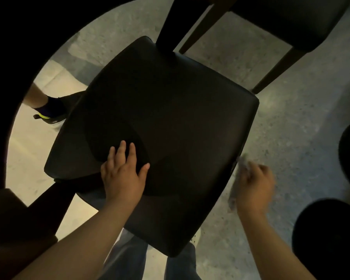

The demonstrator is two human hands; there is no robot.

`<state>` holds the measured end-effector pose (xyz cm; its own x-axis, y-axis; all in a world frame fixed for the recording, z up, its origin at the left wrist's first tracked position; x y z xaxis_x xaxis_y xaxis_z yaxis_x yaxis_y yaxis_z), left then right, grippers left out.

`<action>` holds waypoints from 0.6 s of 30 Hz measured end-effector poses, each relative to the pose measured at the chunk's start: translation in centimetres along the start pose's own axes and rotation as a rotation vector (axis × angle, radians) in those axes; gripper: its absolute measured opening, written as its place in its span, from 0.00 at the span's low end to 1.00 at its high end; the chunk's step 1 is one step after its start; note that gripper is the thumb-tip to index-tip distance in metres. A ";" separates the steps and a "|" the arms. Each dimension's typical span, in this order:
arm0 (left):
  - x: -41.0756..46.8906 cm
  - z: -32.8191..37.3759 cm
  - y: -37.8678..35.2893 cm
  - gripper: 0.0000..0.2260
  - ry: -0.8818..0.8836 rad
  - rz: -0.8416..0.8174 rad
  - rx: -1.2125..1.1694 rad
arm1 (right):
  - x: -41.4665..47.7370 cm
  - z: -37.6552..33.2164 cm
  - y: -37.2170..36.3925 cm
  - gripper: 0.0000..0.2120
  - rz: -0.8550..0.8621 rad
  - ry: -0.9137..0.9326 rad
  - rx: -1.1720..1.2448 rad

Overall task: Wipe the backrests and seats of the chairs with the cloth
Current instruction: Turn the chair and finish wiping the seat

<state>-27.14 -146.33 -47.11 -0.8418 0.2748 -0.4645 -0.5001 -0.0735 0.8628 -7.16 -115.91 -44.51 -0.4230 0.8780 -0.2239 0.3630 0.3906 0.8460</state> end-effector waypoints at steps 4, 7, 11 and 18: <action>-0.1 0.7 0.0 0.32 0.018 -0.014 -0.004 | -1.1 -0.5 -0.2 0.16 0.007 -0.017 -0.005; -0.4 1.9 0.0 0.32 -0.038 0.008 -0.016 | -2.8 -5.4 -3.4 0.22 -0.046 0.125 -0.022; -0.9 3.4 -0.9 0.32 -0.108 -0.020 0.021 | -2.5 -5.9 -4.0 0.19 0.015 0.184 -0.079; -0.8 4.1 -2.1 0.32 -0.137 -0.099 0.124 | 0.9 4.0 0.3 0.10 0.152 -0.176 0.107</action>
<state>-24.61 -142.49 -47.77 -0.7502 0.4036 -0.5237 -0.5428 0.0762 0.8364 -4.16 -113.86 -46.38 -0.2093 0.9599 -0.1867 0.5012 0.2692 0.8224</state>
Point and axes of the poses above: each hand's wrist, its own x-axis towards the middle knuckle, its own y-axis out of the back of the hand, z = x × y, the point moved 10 cm from there along x, towards the middle knuckle, and after that the axes turned 2 degrees about -z, right-handed, at the moved point
